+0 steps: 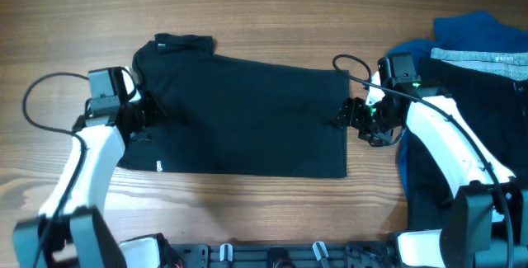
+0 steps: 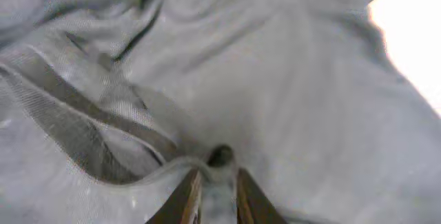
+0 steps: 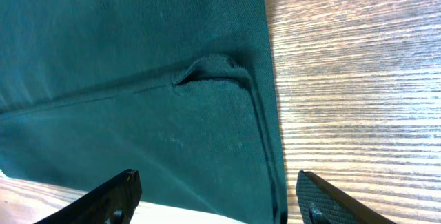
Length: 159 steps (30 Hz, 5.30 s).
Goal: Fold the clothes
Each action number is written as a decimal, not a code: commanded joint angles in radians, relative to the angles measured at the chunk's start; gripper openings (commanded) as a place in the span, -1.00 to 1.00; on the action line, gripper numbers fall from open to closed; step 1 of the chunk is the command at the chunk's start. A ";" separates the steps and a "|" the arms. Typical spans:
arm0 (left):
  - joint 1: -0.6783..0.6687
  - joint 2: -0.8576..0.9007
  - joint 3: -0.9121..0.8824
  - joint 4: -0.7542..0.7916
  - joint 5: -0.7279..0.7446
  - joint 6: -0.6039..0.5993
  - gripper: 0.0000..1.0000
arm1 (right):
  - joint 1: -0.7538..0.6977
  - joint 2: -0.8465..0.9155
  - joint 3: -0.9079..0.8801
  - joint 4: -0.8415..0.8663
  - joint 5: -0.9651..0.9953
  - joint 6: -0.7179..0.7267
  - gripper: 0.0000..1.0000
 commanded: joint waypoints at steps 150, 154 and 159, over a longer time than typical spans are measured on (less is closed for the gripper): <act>-0.080 0.320 0.447 -0.383 -0.158 0.048 -0.29 | -0.005 0.184 0.293 0.101 0.197 -0.025 0.97; -0.002 0.346 0.443 -0.406 -0.084 0.011 -0.34 | -0.005 0.184 0.293 0.101 0.197 -0.025 0.97; 0.011 0.426 0.398 -0.318 0.044 0.010 -0.38 | -0.005 0.184 0.293 0.101 0.197 -0.025 0.97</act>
